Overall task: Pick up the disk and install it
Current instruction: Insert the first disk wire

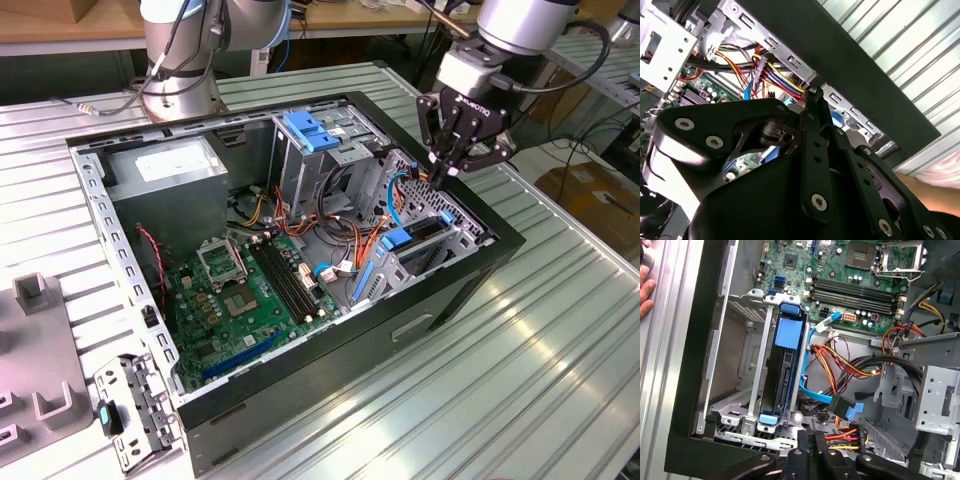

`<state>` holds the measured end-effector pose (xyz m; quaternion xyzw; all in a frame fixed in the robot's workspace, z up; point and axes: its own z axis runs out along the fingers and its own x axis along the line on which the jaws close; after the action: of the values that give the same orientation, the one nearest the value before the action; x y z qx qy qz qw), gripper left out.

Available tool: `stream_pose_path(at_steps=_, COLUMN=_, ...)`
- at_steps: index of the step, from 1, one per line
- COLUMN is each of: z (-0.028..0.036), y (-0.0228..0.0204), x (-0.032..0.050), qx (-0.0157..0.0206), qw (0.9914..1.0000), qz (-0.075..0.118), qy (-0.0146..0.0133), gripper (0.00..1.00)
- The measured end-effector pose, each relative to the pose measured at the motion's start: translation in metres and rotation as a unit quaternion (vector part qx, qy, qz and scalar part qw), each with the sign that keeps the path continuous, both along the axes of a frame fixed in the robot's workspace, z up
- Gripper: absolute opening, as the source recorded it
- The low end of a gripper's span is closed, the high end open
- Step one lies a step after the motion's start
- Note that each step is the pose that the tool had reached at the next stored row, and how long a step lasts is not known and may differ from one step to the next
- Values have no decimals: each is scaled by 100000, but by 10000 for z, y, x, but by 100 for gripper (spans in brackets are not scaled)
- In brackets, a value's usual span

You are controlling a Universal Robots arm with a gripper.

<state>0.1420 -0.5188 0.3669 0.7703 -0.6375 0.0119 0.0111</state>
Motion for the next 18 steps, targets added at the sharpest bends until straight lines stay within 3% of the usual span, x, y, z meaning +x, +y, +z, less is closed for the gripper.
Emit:
stream_pose_path(at_steps=2, z=-2, y=0, x=-35, qx=0, qw=99999, qz=-427, qy=0, gripper=16)
stream_pose_path(at_steps=4, z=-5, y=0, x=-36, qx=-8, qw=99972, qz=-2360, qy=1, gripper=16)
stream_pose_path(at_steps=6, z=-10, y=1, x=-35, qx=-9, qw=99873, qz=-5040, qy=-1, gripper=16)
stream_pose_path(at_steps=8, z=-12, y=0, x=-35, qx=-10, qw=99799, qz=-6343, qy=-1, gripper=16)
stream_pose_path(at_steps=18, z=-14, y=1, x=-36, qx=7, qw=99780, qz=-6636, qy=1, gripper=16)
